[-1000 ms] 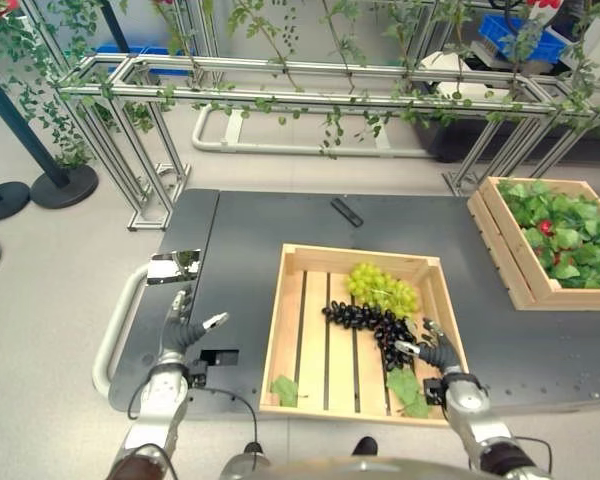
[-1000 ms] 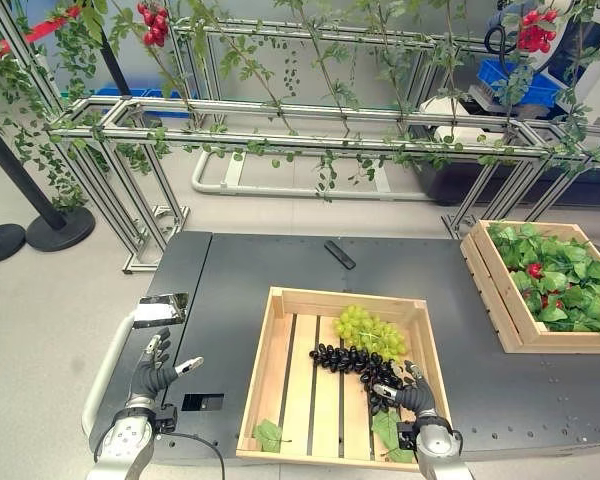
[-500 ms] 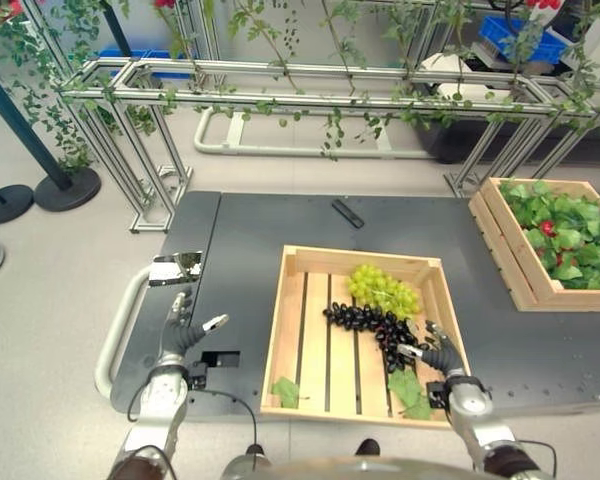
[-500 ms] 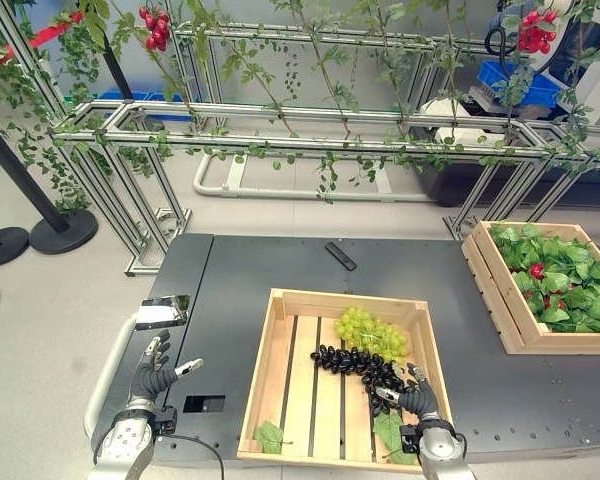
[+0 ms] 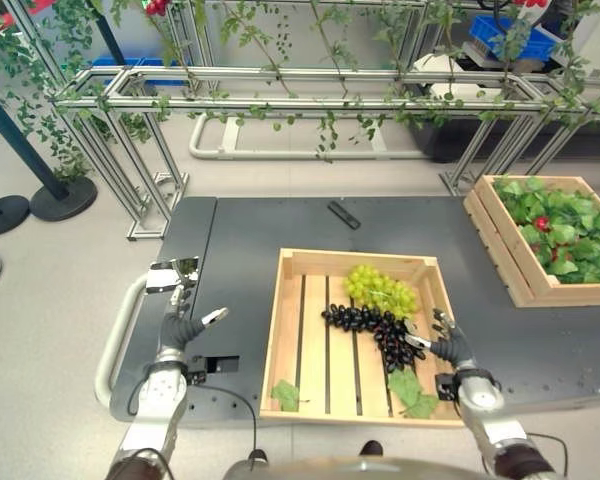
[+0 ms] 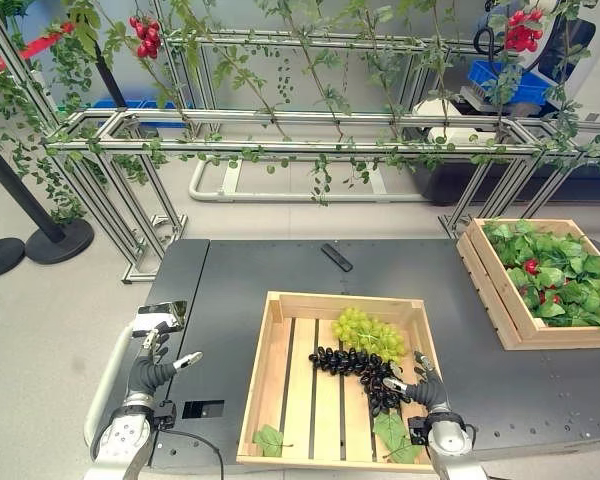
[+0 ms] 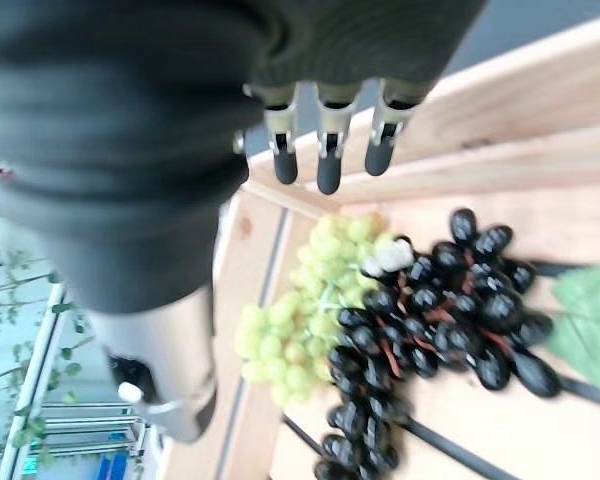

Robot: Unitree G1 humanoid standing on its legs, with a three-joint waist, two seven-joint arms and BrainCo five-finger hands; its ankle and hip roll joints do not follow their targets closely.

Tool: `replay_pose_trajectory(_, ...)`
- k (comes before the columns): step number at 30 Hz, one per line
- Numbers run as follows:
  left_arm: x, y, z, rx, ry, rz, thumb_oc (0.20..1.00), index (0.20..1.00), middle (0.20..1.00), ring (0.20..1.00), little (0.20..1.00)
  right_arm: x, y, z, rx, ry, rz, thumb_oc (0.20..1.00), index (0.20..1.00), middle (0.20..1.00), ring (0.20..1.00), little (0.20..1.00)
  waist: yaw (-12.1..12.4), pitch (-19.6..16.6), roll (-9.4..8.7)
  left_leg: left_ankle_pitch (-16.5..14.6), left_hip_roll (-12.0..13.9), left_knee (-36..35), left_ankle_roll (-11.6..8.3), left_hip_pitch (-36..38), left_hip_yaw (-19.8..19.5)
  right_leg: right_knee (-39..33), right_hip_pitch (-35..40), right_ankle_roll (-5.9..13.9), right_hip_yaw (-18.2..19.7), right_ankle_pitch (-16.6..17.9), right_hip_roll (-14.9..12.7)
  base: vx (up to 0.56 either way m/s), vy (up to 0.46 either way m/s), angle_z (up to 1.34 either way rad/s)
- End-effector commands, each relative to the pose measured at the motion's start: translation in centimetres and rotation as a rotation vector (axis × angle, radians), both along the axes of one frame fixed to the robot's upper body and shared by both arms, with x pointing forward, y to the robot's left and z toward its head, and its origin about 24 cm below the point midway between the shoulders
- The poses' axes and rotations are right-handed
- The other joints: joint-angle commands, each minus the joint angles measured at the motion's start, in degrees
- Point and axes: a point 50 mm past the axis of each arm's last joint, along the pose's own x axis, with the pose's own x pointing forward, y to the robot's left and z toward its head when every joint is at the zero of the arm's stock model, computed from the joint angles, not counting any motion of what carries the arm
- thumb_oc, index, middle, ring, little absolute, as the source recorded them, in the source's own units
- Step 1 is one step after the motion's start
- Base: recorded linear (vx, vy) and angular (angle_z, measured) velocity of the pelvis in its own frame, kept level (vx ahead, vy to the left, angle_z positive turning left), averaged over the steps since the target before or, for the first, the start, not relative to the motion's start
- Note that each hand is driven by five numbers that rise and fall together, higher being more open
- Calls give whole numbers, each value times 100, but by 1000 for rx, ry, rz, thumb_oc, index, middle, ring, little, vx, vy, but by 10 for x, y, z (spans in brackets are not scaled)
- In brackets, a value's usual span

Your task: Pick up the fruits from the basket on one side to the basket on the other side

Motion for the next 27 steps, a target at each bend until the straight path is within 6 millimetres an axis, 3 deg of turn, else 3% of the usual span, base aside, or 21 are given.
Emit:
replay_pose_trajectory(1, 21, 11, 43, 41, -211, 0, 1000, 1000, 1000, 1000, 1000, 37, -3, 47, -52, -213, 66, 1000, 1000, 1000, 1000, 1000, 136, 374, -263, 246, 13, 133, -190, -428, -36, 337, -36, 735, 15, 119, -550, -123, -13, 2)
replay_pose_trajectory(3, 28, 11, 57, 42, -270, -18, 1000, 1000, 1000, 1000, 1000, 57, -7, 74, -100, -292, 120, 1000, 1000, 1000, 1000, 1000, 212, 678, -246, 256, 25, 260, -197, -700, -109, 450, -274, 737, 56, 141, -620, -146, -10, 2)
replay_pose_trajectory(5, 31, 11, 60, 42, -283, -20, 1000, 1000, 1000, 1000, 1000, 62, -8, 81, -115, -306, 133, 1000, 1000, 1000, 1000, 1000, 226, 761, -234, 264, 32, 314, -198, -808, -143, 495, -362, 730, 54, 143, -657, -91, -5, 1)
replay_pose_trajectory(8, 40, 10, 71, 43, -320, -33, 1000, 1000, 1000, 1000, 1000, 87, -11, 122, -198, -395, 195, 1000, 1000, 1000, 1000, 1000, 314, 1140, -183, 280, 23, 488, -190, -1124, -261, 660, -579, 708, 35, 142, -779, -113, -1, 3)
replay_pose_trajectory(9, 40, 10, 71, 43, -321, -33, 1000, 1000, 1000, 1000, 1000, 87, -11, 122, -198, -396, 196, 1000, 1000, 1000, 1000, 1000, 309, 1143, -181, 277, 23, 495, -189, -1131, -264, 666, -583, 707, 34, 139, -781, -110, 4, 14)
replay_pose_trajectory(10, 43, 9, 77, 34, -352, -25, 1000, 1000, 1000, 1000, 1000, 101, -4, 143, -213, -459, 218, 1000, 1000, 1000, 1000, 1000, 333, 1394, -156, 248, 26, 676, -170, -1306, -294, 813, -753, 687, 59, 133, -854, -83, 0, 13)
replay_pose_trajectory(11, 44, 9, 78, 34, -353, -25, 1000, 1000, 1000, 1000, 1000, 101, -4, 143, -213, -460, 218, 1000, 1000, 1000, 1000, 1000, 329, 1397, -156, 242, 26, 689, -169, -1316, -294, 823, -762, 686, 62, 129, -857, -137, 4, 11)
replay_pose_trajectory(12, 46, 8, 82, 27, -376, -21, 1000, 1000, 1000, 1000, 1000, 113, 4, 161, -239, -504, 247, 1000, 1000, 1000, 1000, 1000, 367, 1578, -140, 237, 42, 826, -166, -1487, -306, 932, -929, 660, 110, 114, -906, -57, 5, 3)
replay_pose_trajectory(13, 47, 8, 82, 27, -377, -21, 1000, 1000, 1000, 1000, 1000, 113, 4, 162, -240, -505, 247, 1000, 1000, 1000, 1000, 1000, 365, 1580, -140, 234, 42, 833, -166, -1493, -304, 938, -936, 660, 113, 112, -908, -81, 7, 0)
replay_pose_trajectory(16, 51, 8, 89, 28, -407, 0, 1000, 1000, 1000, 1000, 1000, 135, 18, 196, -308, -573, 292, 1000, 1000, 1000, 1000, 1000, 423, 1937, -146, 223, 102, 1029, -149, -1740, -295, 1236, -1260, 606, 171, 59, -983, -87, -9, -1)
replay_pose_trajectory(19, 53, 11, 98, 35, -440, 20, 1000, 1000, 1000, 1000, 1000, 148, 23, 216, -342, -602, 284, 1000, 1000, 1000, 1000, 1000, 448, 2181, -168, 241, 148, 1125, -156, -1911, -291, 1418, -1499, 575, 211, 26, -991, -61, -22, -3)
replay_pose_trajectory(26, 50, 8, 109, 38, -493, 32, 1000, 1000, 1000, 1000, 1000, 161, 30, 238, -459, -608, 299, 1000, 1000, 1000, 1000, 1000, 412, 2208, -203, 273, 212, 1289, -175, -2551, -332, 1632, -2167, 533, 264, -5, -1011, -25, -16, 3)
replay_pose_trajectory(27, 49, 8, 108, 39, -492, 33, 1000, 1000, 1000, 1000, 1000, 162, 32, 239, -473, -607, 304, 1000, 1000, 1000, 1000, 1000, 425, 2208, -184, 148, 252, 1314, -223, -2521, -380, 1708, -2181, 613, 343, -121, -978, 0, 0, 0)
